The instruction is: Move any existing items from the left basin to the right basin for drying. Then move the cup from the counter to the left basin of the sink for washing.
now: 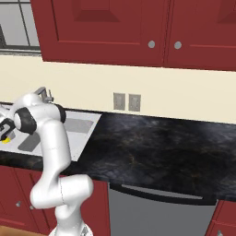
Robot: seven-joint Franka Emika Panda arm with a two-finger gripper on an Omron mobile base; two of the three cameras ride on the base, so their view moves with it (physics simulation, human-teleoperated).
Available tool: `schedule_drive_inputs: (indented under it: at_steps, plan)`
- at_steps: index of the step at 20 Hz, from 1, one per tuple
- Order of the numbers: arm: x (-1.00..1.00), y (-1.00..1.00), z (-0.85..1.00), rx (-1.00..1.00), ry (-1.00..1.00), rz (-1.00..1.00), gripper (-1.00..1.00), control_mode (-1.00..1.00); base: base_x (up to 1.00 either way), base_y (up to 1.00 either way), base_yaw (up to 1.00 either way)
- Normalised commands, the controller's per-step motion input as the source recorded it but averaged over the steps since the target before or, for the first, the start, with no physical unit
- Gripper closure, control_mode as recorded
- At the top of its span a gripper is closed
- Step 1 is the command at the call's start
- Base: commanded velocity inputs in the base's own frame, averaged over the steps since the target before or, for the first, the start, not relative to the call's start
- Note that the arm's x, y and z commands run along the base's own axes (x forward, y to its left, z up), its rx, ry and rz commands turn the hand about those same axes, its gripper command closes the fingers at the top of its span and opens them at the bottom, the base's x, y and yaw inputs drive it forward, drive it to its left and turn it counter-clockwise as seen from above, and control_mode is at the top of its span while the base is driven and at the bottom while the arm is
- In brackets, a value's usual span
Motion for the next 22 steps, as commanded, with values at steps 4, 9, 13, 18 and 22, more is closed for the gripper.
schedule_drive_inputs:
  at_steps: [4,9,13,18,22]
  plan:
    - [0.14,0.19,-0.2,0.0,0.0,0.01,1.0,-1.0,0.0,0.0,0.0]
    - [0.05,0.16,-0.22,0.0,0.0,0.01,1.0,-1.0,0.0,0.0,0.0]
    - [0.07,0.14,-0.23,0.0,0.0,0.0,1.0,-1.0,0.0,0.0,0.0]
    - [0.11,0.13,-0.11,0.0,0.0,0.0,1.0,-1.0,0.0,0.0,0.0]
    - [0.13,0.16,0.0,0.0,0.0,0.0,1.0,-1.0,0.0,0.0,0.0]
